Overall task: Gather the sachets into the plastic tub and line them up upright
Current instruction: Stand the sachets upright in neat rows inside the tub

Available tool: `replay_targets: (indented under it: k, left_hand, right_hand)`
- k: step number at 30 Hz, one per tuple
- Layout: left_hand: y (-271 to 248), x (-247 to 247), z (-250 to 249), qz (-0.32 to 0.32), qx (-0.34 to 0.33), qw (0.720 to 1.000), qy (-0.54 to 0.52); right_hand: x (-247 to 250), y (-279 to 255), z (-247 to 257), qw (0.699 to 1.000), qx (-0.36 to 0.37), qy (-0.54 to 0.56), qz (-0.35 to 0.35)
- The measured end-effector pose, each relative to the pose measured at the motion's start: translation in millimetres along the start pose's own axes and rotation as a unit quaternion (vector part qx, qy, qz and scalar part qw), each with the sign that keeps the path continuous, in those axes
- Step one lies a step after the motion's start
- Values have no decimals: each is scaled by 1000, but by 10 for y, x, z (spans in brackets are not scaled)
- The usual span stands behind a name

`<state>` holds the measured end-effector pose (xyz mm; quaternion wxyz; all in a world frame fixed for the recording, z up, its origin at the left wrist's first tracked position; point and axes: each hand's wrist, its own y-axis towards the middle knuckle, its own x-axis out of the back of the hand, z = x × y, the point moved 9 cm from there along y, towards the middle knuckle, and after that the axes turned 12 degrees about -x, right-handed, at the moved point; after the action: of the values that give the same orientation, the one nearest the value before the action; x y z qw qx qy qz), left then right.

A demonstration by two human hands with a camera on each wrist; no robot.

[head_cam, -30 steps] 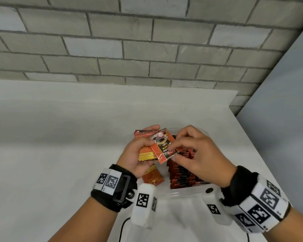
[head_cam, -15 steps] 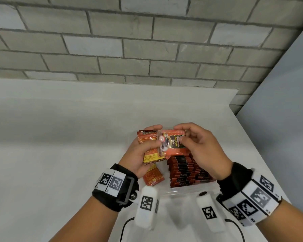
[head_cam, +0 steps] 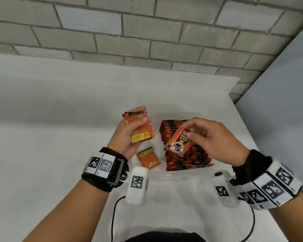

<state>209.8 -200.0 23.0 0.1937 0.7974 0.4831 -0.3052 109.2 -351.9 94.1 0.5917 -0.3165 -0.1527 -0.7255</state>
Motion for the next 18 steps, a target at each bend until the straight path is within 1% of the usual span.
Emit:
replay_targets:
  k: [5,8,11,13,18]
  left_hand:
    - [-2,121,-24,-6,0,1000,16]
    - [-13,152,-5,-11,6,1000,28]
    - [-24,173,28,-14,11,999,37]
    - [-26,182,55,-15,15,999,39]
    - [-19,150,85,-10,17,999,38]
  right_hand:
    - [-252,-115,-163,990,9,-119,73]
    - [-380,-125,-276,980,-5,-168,105]
    - [-516,-143,-323,966,-4,-212,145]
    - [-567,-139,-338,958,9,-251,138]
    - [-628,-131,-340,950,12,-291,114]
